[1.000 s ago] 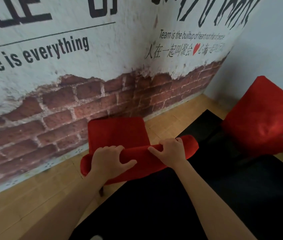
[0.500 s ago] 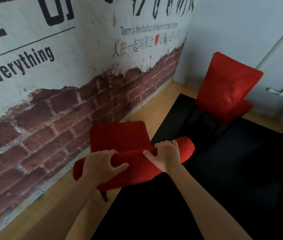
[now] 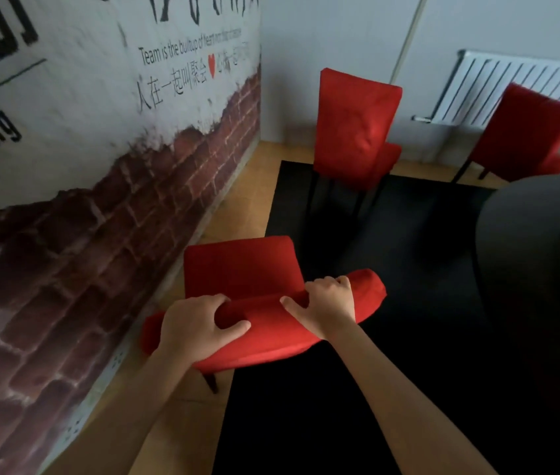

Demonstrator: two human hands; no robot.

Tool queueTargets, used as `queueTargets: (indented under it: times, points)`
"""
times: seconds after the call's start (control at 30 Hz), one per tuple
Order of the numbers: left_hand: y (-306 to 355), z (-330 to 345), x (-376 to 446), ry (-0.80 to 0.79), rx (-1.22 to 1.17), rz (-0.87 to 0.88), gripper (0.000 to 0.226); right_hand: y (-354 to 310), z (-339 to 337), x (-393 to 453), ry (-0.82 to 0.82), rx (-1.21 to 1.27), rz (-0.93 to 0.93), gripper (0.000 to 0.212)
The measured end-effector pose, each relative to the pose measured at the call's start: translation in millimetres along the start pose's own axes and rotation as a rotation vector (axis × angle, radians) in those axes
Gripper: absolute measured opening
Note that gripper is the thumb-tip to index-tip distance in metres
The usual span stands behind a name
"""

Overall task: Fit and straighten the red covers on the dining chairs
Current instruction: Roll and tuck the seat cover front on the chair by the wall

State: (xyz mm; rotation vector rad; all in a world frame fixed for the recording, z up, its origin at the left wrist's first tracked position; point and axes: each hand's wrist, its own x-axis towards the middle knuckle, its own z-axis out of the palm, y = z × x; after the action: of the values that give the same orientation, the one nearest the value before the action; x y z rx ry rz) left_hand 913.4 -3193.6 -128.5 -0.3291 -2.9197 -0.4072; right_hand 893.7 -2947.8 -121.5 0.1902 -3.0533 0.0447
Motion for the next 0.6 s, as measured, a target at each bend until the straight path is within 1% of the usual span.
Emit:
queueTargets:
  times: [0.13,0.4,0.6]
  points:
    - [-3,0,-17,0.001,-0.024,0.068,0.065,-10,1,-28,0.001,-0.002,0.074,0.066]
    - [2,-5,-65,-0.041,-0.046,0.176,0.066,-31,0,-88,-0.041,-0.002,0.236,0.069]
    - [7,-3,-102,-0.028,0.026,0.235,0.07,-46,-2,-125,-0.076,-0.043,0.304,0.067]
